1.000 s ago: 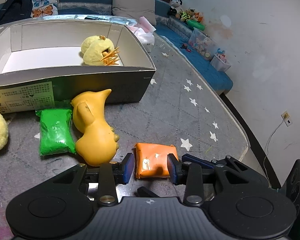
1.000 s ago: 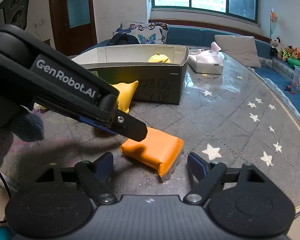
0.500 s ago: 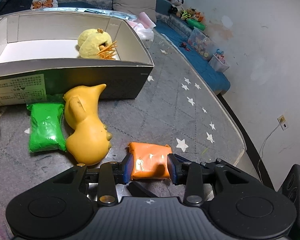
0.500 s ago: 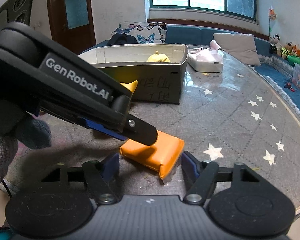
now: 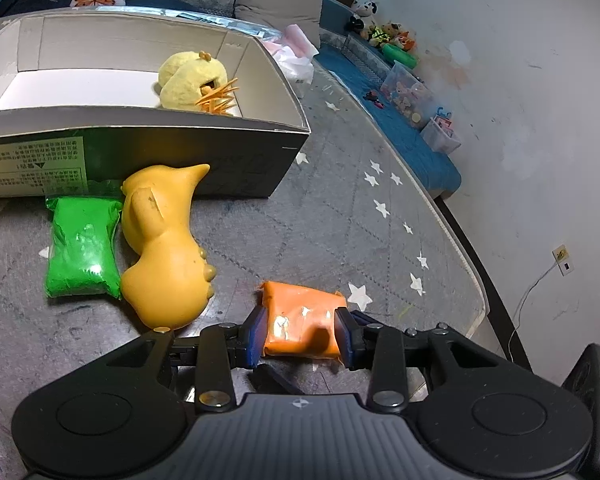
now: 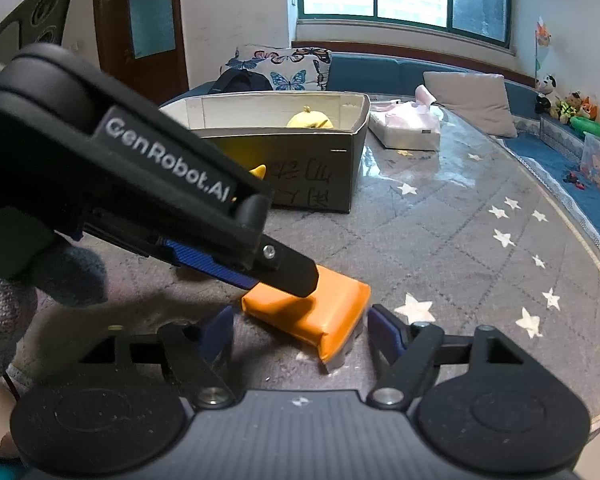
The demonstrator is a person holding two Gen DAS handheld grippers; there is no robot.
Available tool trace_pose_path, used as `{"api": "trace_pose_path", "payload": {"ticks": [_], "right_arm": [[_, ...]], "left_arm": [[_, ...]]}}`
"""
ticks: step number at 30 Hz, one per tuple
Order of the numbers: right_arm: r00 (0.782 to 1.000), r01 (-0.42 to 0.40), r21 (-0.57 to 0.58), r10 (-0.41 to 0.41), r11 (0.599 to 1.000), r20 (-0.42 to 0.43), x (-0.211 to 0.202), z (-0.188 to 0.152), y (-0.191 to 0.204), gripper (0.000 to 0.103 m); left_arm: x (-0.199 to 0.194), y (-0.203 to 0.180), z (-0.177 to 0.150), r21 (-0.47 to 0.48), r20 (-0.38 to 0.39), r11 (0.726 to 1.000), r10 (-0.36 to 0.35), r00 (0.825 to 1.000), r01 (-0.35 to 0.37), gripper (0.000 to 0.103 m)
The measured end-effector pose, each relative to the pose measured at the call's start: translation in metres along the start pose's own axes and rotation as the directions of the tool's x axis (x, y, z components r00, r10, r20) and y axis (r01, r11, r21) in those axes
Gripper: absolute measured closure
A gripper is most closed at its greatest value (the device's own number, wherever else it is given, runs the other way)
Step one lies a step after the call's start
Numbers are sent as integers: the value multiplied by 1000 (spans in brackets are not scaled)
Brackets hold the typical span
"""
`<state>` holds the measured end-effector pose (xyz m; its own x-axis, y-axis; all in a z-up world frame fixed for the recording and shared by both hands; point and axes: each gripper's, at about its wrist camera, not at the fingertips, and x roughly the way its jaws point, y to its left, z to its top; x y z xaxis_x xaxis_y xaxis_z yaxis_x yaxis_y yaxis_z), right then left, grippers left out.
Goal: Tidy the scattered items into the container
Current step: 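Close the left tool on the orange clay block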
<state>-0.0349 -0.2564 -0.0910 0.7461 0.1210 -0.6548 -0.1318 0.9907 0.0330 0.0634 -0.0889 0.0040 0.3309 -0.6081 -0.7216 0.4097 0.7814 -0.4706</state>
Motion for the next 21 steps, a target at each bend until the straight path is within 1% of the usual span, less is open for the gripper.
{"api": "trace_pose_path", "payload": {"ticks": [2, 6, 8, 11, 15, 17, 20, 21], "right_arm": [[1000, 10, 5, -9, 1000, -2, 0, 0, 1, 27], [1000, 15, 9, -15, 1000, 1, 2, 1, 4, 27], [1000, 30, 13, -30, 999, 3, 3, 1, 5, 27], [998, 55, -9, -55, 998, 5, 5, 0, 7, 27], [999, 53, -23, -52, 998, 10, 5, 0, 3, 27], [998, 55, -35, -55, 998, 15, 5, -1, 1, 26], [997, 71, -41, -70, 997, 19, 3, -2, 1, 25], [997, 73, -42, -73, 996, 20, 2, -2, 1, 25]], "left_arm": [[1, 0, 0, 0, 1, 1000, 3, 1000, -3, 64], [2, 2, 0, -31, 3, 1000, 6, 1000, -6, 64], [2, 2, -1, -33, -6, 999, -5, 1000, 5, 64], [2, 1, -2, -37, -21, 999, -17, 1000, 16, 64], [1, 0, -2, -53, -38, 998, -39, 999, 37, 64], [0, -2, -1, -48, -46, 997, -61, 997, 58, 64], [-4, -5, 0, -26, -14, 999, -28, 1000, 28, 64], [-4, -4, 1, -23, -14, 999, -30, 999, 30, 64]]}}
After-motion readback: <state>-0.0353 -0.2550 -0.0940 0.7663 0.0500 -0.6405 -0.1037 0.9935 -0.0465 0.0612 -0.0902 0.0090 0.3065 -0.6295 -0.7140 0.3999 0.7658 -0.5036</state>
